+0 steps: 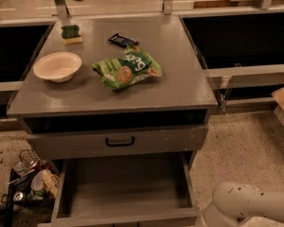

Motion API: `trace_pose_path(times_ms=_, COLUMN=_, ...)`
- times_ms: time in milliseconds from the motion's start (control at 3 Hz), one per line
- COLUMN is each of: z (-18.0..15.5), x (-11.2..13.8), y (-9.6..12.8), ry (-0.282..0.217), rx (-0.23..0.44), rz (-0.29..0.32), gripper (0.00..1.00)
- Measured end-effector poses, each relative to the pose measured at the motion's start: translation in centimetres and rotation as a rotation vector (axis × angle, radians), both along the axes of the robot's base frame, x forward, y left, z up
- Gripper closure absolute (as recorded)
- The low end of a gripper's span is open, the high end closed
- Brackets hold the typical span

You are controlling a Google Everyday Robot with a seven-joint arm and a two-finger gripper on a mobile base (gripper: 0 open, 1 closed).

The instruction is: Close middle drawer

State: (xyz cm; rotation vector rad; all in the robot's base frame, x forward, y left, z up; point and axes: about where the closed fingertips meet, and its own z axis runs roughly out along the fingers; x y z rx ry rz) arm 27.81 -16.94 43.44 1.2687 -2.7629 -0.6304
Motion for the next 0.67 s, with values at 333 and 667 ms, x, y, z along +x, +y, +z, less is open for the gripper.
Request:
trace_pose_path(times_ms=333, z=-1.6, x=0.8, y=0.4, ry=0.024, rx=0.033, rz=-0.05, gripper=1.0)
trace_pose_path(times_ms=667, z=-3.2, x=2.4, y=1.0, ry=0.013, rx=0.081, rz=-0.121, gripper=1.0)
